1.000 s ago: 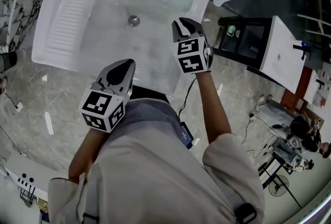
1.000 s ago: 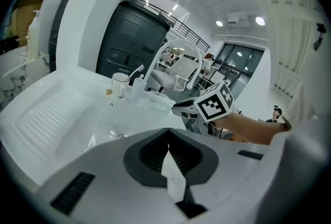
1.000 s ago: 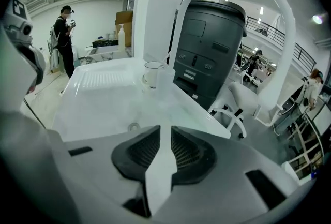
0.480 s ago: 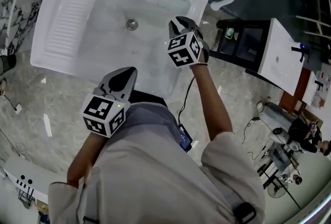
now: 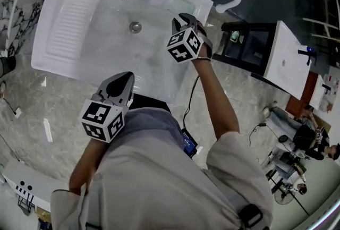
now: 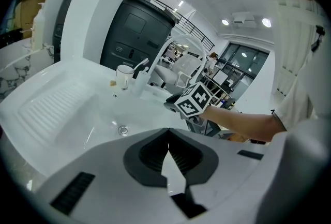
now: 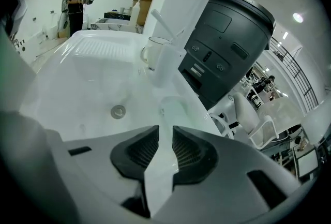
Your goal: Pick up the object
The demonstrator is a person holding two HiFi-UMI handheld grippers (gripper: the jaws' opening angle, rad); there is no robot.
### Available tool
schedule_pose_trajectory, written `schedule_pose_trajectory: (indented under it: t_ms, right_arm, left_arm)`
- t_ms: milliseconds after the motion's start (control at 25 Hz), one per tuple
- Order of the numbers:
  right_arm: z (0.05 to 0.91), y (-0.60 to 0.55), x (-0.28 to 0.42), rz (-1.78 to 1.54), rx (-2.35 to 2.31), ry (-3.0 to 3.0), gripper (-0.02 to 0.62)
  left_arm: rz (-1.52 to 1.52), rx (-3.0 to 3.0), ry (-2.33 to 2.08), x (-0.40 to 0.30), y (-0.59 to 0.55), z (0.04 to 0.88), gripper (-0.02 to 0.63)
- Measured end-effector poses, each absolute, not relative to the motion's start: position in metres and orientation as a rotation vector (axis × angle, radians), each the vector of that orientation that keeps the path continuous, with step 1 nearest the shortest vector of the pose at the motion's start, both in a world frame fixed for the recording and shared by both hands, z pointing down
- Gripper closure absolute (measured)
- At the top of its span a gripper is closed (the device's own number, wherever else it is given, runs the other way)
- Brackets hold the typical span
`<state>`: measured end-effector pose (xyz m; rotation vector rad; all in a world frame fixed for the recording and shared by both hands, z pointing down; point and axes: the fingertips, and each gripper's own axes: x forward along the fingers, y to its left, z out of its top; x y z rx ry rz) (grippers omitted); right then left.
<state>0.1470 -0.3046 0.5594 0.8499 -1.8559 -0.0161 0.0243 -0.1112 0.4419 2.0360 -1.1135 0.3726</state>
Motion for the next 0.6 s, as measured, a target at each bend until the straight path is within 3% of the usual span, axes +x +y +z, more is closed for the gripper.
schedule_pose_trajectory:
  t_ms: [600]
  right_arm:
    - [0.588, -0.323, 0.141, -0.099, 0.751, -1.762, 0.520]
  left_arm:
    - [0.425, 2.046, -1.165, 0.006, -0.110, 0.441, 0.606]
